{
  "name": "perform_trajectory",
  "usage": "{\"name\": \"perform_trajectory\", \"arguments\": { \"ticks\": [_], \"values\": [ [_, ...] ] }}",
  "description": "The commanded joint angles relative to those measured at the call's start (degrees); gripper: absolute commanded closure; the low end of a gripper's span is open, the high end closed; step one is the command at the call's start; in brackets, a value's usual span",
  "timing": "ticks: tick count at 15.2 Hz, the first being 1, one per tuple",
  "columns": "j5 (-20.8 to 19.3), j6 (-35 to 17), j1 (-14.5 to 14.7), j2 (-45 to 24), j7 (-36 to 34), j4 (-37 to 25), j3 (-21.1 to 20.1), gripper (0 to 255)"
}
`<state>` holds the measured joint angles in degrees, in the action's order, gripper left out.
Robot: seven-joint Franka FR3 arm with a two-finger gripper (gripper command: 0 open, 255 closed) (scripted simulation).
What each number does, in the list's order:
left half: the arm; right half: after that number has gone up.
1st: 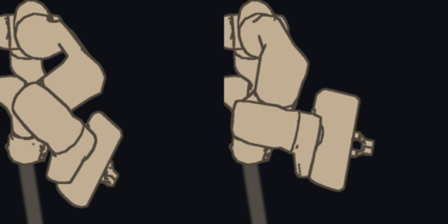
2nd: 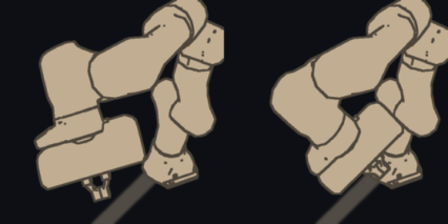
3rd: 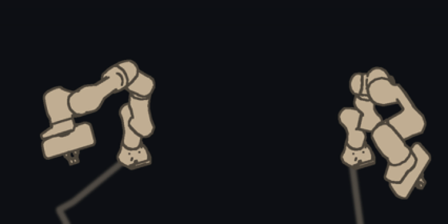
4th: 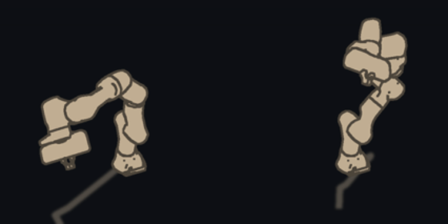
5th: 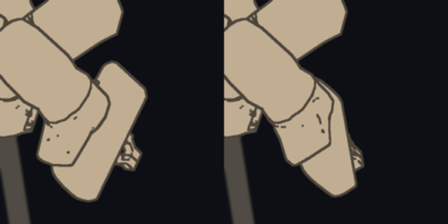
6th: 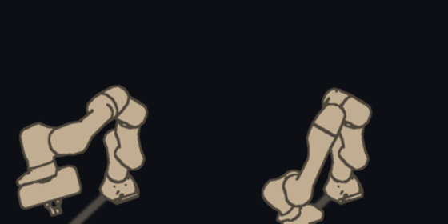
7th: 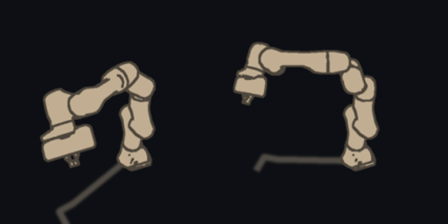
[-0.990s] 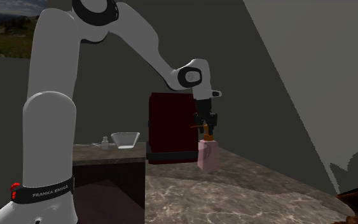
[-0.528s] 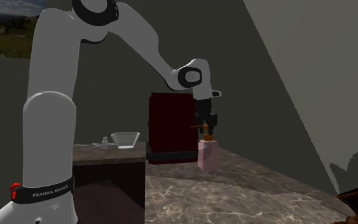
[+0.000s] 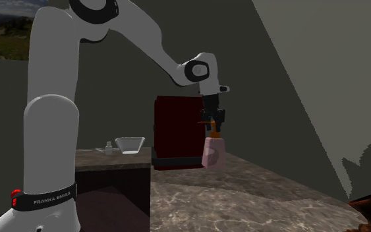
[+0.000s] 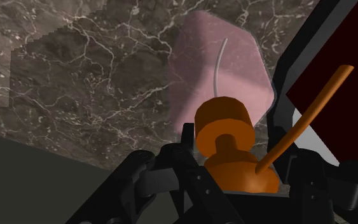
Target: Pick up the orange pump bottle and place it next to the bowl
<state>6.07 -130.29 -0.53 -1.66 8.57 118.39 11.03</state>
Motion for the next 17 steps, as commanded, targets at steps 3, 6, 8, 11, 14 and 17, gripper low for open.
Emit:
{"name": "perform_trajectory", "arguments": {
  "ticks": [3, 6, 8, 11, 14, 17],
  "values": [
    [-0.5, 3.0, 0.0, 1.0, -0.4, -2.0, 0.0, 255],
    [-0.8, 5.2, 0.0, 1.7, -0.8, -3.6, 0.0, 255],
    [-1.0, 6.7, 0.0, 2.1, -1.0, -4.7, 0.0, 255],
    [-1.2, 8.9, 0.0, 2.6, -1.2, -6.5, 0.0, 255],
    [-1.4, 11.2, 0.0, 2.9, -1.5, -8.3, 0.0, 255],
    [-1.6, 13.4, 0.0, 3.2, -1.7, -10.3, 0.0, 255]
  ]
}}
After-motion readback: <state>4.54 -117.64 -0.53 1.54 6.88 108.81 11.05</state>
